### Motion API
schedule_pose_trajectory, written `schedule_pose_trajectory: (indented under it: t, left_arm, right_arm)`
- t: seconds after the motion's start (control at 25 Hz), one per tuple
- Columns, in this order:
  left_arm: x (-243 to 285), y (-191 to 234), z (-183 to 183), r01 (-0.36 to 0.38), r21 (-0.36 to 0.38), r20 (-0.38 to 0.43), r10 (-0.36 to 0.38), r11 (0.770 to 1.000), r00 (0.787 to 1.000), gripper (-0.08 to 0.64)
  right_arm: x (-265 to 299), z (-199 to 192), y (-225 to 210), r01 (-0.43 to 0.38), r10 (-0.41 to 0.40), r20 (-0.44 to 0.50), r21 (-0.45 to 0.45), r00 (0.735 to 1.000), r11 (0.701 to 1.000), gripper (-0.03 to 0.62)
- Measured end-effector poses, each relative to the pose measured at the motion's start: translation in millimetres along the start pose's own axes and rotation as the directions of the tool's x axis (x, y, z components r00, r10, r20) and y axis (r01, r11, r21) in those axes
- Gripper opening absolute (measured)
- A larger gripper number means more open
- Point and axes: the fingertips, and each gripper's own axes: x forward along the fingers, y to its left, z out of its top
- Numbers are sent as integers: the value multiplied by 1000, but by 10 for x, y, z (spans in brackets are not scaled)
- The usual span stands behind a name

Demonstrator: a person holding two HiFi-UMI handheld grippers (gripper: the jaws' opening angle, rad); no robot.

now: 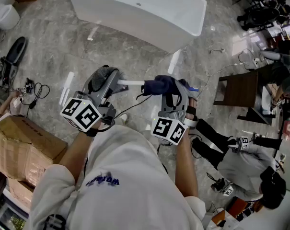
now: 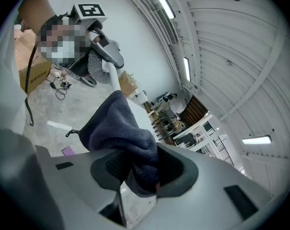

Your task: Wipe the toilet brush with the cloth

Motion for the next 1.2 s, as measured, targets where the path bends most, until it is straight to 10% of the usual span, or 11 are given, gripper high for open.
schedule_pose_trajectory:
  t: [0.4, 0.68, 1.0, 1.2]
  left_arm:
    - [-19, 415, 200, -71, -92, 20, 73, 993, 997, 198]
    - [398, 155, -13, -29, -318, 40, 45, 948, 998, 195]
    - [902, -233, 18, -73, -235, 83, 95, 969, 992, 195]
    - [1475, -382, -226, -59, -173, -22, 56, 983, 998, 201]
  right_arm:
    - [268, 310, 113, -5, 4, -2, -15, 1000, 1000, 148]
    - [123, 224, -260, 256, -291, -78, -298, 954, 920, 282]
    - [258, -31, -759, 399, -399, -122, -26, 909, 917, 242]
    - [708, -431, -883, 243, -233, -180, 37, 956, 969, 187]
